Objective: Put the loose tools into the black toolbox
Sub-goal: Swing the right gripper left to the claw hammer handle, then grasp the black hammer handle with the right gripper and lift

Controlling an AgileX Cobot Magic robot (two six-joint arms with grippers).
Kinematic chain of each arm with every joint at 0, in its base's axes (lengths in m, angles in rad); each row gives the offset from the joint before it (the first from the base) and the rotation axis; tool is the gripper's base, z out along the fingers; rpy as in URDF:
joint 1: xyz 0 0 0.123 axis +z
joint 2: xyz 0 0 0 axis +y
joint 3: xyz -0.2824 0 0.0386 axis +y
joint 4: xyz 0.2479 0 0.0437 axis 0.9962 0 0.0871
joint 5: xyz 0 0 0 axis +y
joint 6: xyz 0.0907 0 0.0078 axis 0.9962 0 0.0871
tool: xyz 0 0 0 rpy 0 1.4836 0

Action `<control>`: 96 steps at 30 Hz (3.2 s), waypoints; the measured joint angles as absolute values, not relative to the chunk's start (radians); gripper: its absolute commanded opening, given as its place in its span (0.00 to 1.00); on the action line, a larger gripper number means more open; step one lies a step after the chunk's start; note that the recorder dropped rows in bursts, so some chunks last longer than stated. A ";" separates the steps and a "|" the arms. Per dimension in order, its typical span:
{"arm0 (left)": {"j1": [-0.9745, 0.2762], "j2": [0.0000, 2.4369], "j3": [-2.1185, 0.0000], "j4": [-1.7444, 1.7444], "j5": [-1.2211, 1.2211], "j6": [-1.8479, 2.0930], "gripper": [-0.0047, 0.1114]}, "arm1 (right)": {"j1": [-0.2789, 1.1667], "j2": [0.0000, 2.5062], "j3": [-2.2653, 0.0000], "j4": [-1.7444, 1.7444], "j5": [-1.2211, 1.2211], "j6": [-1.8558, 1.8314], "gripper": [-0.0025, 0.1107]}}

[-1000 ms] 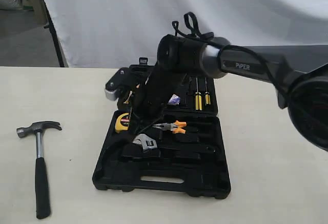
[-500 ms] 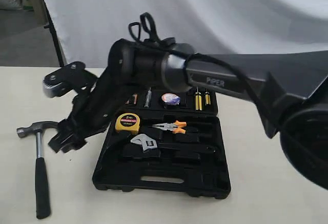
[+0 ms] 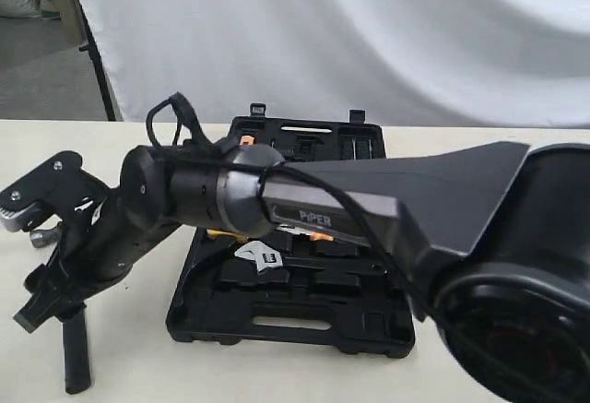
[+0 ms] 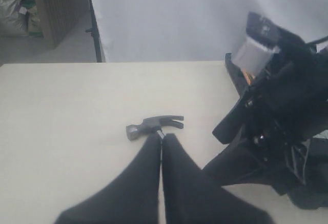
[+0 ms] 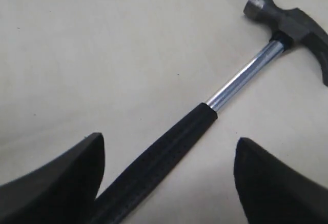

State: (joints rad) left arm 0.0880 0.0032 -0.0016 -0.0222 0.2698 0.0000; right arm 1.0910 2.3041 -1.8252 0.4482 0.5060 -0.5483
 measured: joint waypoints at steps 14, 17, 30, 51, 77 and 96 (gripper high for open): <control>0.088 0.003 -0.002 -0.022 0.270 0.000 0.05 | 1.104 2.369 -1.871 0.472 0.458 -0.544 0.62; 0.088 0.003 -0.002 -0.022 0.270 0.000 0.05 | 1.113 2.380 -1.893 0.472 0.458 -0.542 0.62; 0.088 0.003 -0.002 -0.022 0.270 0.000 0.05 | 1.122 2.497 -2.031 0.450 0.586 -0.542 0.61; 0.088 0.003 -0.002 -0.022 0.270 0.000 0.05 | 1.142 2.504 -2.051 0.322 0.730 -0.487 0.49; 0.088 0.003 -0.002 -0.022 0.270 0.000 0.05 | 1.194 2.440 -2.023 0.210 1.167 -0.311 0.02; 0.088 0.003 -0.002 -0.022 0.270 0.000 0.05 | 1.194 2.172 -1.507 0.039 1.213 -0.286 0.02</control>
